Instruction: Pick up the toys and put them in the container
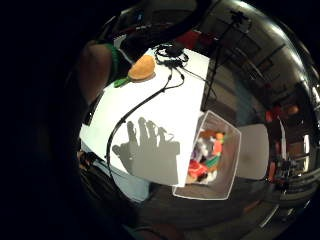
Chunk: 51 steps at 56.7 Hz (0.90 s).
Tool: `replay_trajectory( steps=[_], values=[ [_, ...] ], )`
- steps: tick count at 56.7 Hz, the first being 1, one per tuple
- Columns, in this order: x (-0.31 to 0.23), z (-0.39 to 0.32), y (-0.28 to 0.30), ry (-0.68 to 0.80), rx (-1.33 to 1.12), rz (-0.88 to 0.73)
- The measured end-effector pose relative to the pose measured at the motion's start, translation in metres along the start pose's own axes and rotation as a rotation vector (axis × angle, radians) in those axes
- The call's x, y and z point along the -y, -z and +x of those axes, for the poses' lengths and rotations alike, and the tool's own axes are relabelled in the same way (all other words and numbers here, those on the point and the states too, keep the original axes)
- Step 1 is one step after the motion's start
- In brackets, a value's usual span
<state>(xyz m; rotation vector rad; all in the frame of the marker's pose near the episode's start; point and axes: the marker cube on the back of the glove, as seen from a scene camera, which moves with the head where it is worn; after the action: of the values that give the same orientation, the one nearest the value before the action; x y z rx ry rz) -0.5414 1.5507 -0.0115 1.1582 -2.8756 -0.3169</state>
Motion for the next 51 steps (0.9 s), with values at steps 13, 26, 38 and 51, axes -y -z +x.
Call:
replay_trajectory(
  steps=[13,26,38,51],
  values=[
    [0.026,-0.015,-0.011,0.03,0.006,0.013],
    [0.119,-0.016,-0.081,-0.006,0.049,-0.025],
    [0.206,0.004,-0.181,-0.124,-0.128,-0.098],
    [0.222,0.018,-0.202,-0.13,0.001,0.125]
  ],
)
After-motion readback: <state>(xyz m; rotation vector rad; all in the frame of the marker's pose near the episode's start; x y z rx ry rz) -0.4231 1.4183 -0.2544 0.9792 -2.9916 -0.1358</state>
